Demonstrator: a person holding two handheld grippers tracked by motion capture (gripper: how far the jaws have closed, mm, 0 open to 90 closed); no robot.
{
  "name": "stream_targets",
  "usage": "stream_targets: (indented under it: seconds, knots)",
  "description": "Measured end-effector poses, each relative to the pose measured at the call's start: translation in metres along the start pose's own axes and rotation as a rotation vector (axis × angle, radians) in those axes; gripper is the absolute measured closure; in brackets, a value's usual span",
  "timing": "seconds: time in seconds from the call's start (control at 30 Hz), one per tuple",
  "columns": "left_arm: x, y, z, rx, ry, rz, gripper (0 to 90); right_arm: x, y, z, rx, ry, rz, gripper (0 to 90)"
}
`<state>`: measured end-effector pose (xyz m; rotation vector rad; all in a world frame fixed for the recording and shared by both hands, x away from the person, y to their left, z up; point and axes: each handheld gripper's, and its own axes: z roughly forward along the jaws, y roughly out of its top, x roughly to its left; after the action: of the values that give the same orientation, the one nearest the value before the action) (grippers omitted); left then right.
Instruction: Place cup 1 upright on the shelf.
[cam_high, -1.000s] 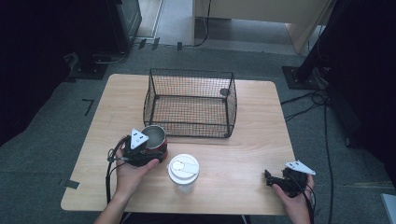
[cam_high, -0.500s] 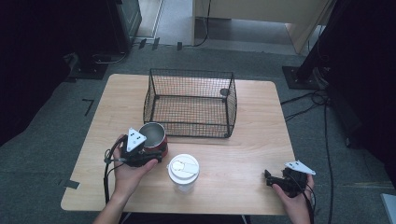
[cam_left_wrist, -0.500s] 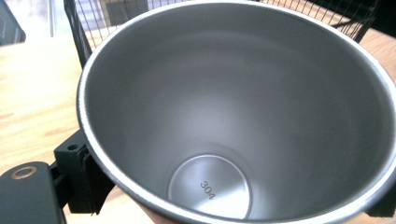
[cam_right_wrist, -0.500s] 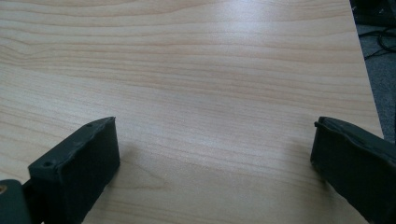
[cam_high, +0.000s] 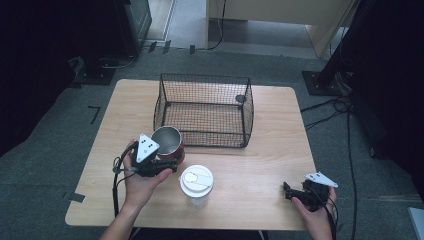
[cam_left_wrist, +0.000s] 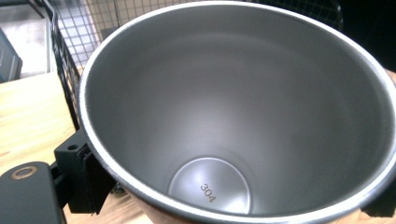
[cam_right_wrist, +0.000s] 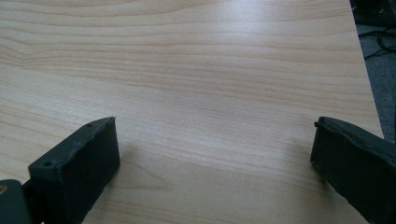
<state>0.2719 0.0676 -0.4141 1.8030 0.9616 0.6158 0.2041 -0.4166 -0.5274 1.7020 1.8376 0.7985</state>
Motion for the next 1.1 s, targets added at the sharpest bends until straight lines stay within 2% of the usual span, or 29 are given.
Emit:
stream_targets:
  seconds: [0.47, 0.57, 0.77, 1.1]
  knots:
    - [-0.008, 0.020, 0.003, -0.059, -0.009, 0.024, 8.3, 0.000, 0.000, 0.000, 0.000, 0.000, 0.000, 0.9]
    - [-0.010, 0.029, 0.004, -0.083, -0.012, 0.031, 8.3, 0.000, 0.000, 0.000, -0.001, 0.000, 0.000, 0.9]
    - [-0.011, 0.040, 0.009, -0.130, 0.002, 0.029, 8.3, 0.000, 0.000, 0.000, -0.001, 0.000, 0.003, 1.0]
    - [-0.009, 0.054, 0.017, -0.179, 0.018, 0.028, 8.3, 0.000, 0.000, 0.000, -0.001, 0.001, 0.003, 1.0]
